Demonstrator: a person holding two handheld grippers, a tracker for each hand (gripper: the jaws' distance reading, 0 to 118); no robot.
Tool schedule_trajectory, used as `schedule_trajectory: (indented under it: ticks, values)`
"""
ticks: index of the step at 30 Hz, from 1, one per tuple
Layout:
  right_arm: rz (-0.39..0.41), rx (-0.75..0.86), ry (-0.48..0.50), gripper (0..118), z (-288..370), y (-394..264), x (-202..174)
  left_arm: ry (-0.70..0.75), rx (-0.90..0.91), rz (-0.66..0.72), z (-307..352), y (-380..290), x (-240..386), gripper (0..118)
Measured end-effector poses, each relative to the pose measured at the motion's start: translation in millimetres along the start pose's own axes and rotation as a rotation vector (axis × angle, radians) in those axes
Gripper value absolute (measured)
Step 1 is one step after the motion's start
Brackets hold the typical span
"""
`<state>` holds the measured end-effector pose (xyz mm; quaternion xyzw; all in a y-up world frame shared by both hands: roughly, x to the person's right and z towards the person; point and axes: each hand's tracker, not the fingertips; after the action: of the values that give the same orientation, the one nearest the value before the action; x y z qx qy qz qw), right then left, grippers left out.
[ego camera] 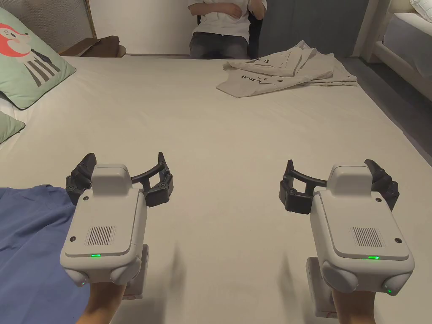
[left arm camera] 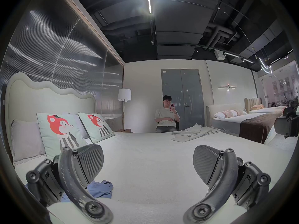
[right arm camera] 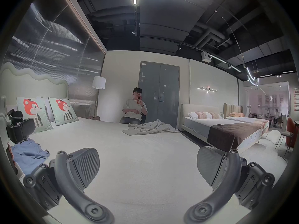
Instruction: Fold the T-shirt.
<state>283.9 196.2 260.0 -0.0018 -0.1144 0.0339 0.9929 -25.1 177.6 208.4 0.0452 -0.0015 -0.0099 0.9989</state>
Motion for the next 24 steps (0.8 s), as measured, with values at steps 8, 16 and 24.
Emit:
schedule_trajectory:
  ticks: [8,16,24]
  values:
    - [0.004,0.002,0.000,118,0.4,1.1,-0.1,0.004,-0.001,0.005,1.9,2.4,0.0,111]
    - [0.005,0.000,0.002,118,0.1,1.5,-0.5,0.007,-0.009,0.022,0.9,2.0,-1.5,111]
    - [0.005,0.002,0.000,118,-0.1,1.5,-0.1,0.008,-0.005,0.009,0.3,1.6,-1.3,111]
